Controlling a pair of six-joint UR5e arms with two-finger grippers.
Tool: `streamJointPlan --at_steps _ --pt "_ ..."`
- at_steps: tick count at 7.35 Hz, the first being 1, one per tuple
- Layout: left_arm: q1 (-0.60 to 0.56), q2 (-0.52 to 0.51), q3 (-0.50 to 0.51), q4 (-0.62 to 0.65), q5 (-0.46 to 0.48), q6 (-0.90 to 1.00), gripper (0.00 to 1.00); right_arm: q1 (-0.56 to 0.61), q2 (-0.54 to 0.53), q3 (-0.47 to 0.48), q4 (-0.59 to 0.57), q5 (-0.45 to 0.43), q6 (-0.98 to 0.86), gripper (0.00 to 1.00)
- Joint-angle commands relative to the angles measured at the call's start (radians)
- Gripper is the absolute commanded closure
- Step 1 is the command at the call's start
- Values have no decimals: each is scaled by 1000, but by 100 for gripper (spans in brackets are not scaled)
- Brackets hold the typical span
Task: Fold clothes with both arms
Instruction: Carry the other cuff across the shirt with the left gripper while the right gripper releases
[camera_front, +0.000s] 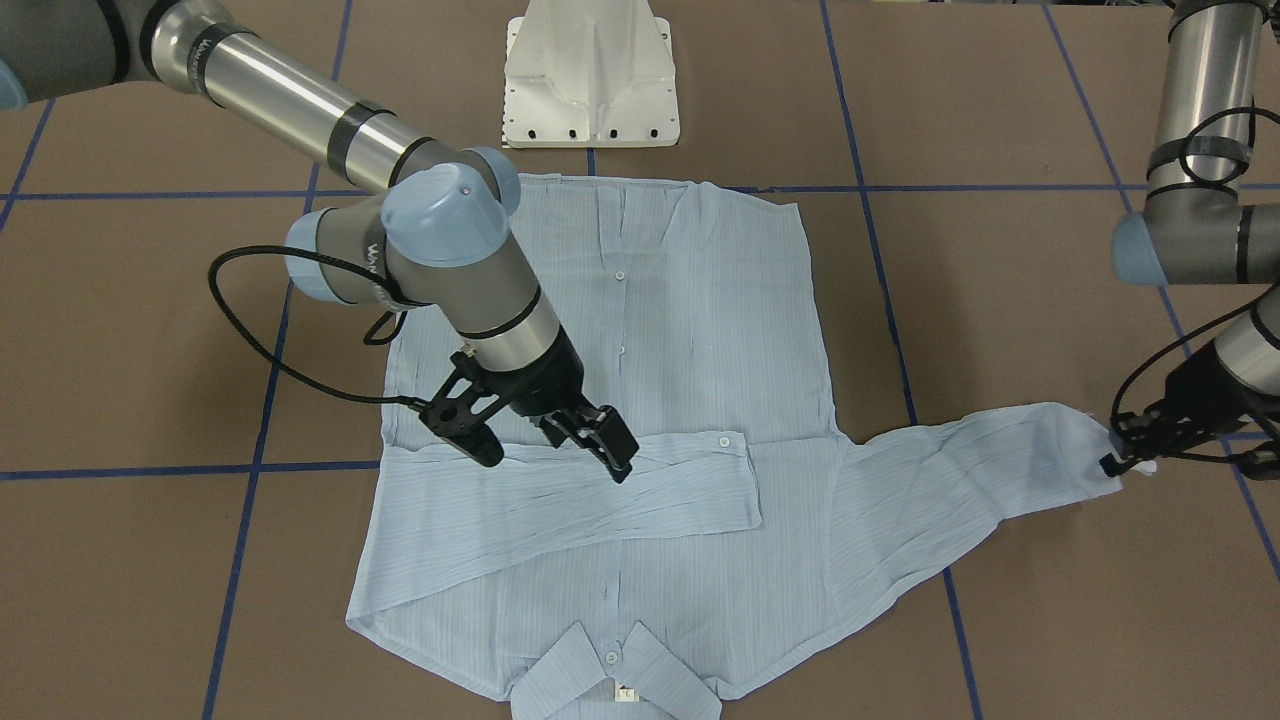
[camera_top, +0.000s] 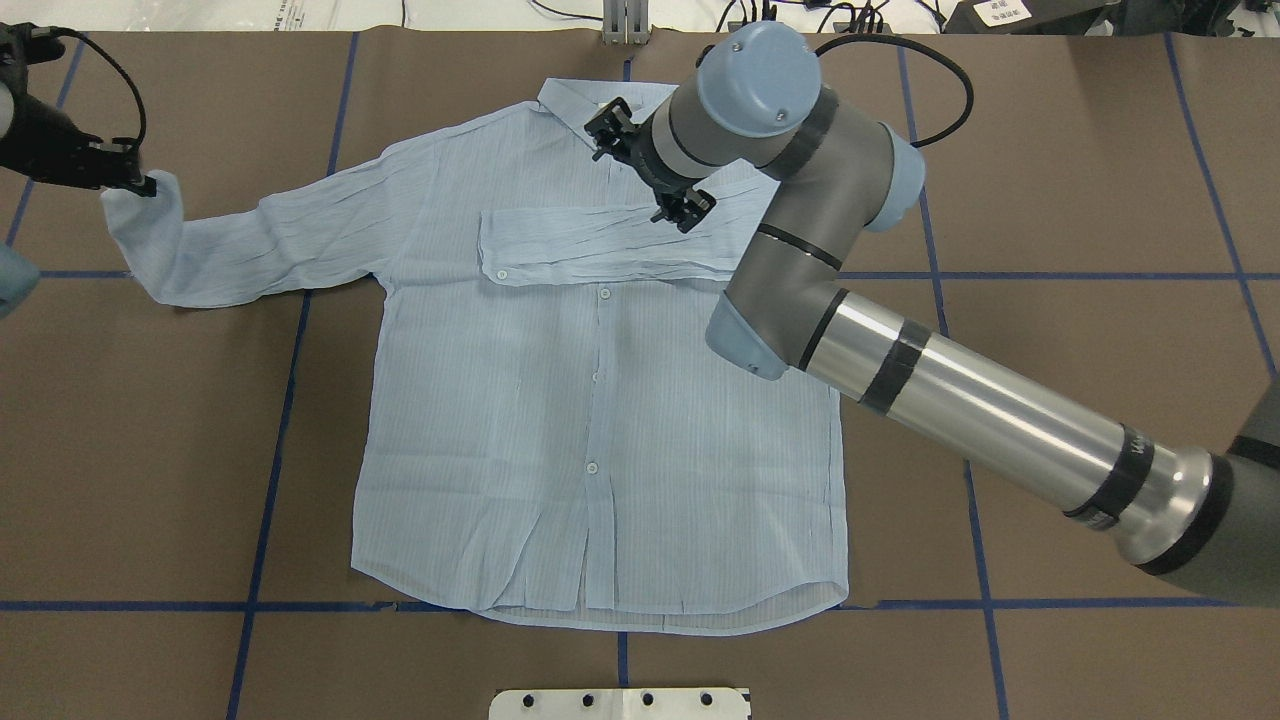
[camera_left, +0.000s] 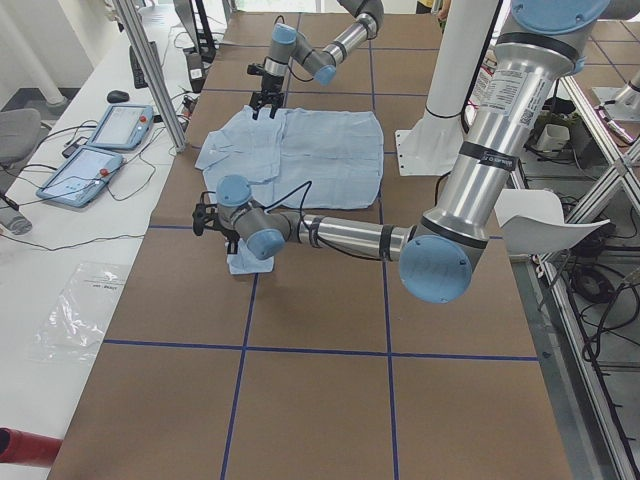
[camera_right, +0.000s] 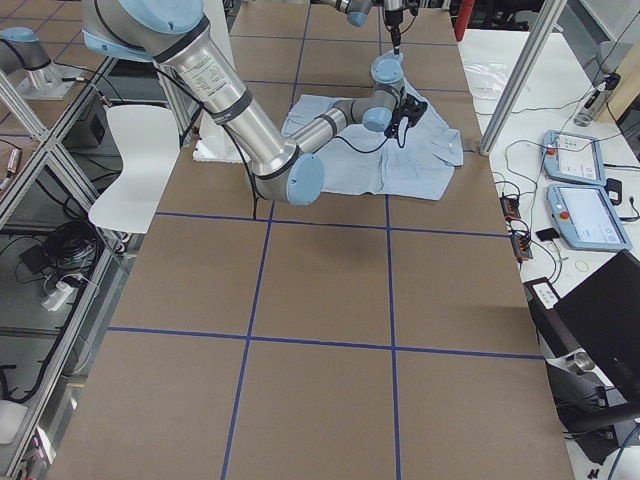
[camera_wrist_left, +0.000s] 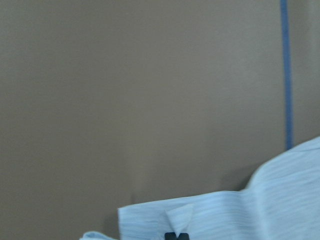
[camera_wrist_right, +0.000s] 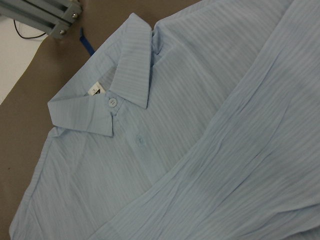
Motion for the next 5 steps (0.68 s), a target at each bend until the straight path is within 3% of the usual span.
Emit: streamJointPlan --at_steps 1,2,4,5 --pt "171 -156 -33 14 10 -340 100 50 -99 48 0 66 -87 1" --pt "245 -254 -12 14 81 -471 100 66 -145 71 2 83 -128 1" --pt "377 -518 179 19 212 -662 100 95 -217 116 0 103 -178 0" --pt "397 -546 194 17 225 -666 100 107 -258 134 2 105 -200 0"
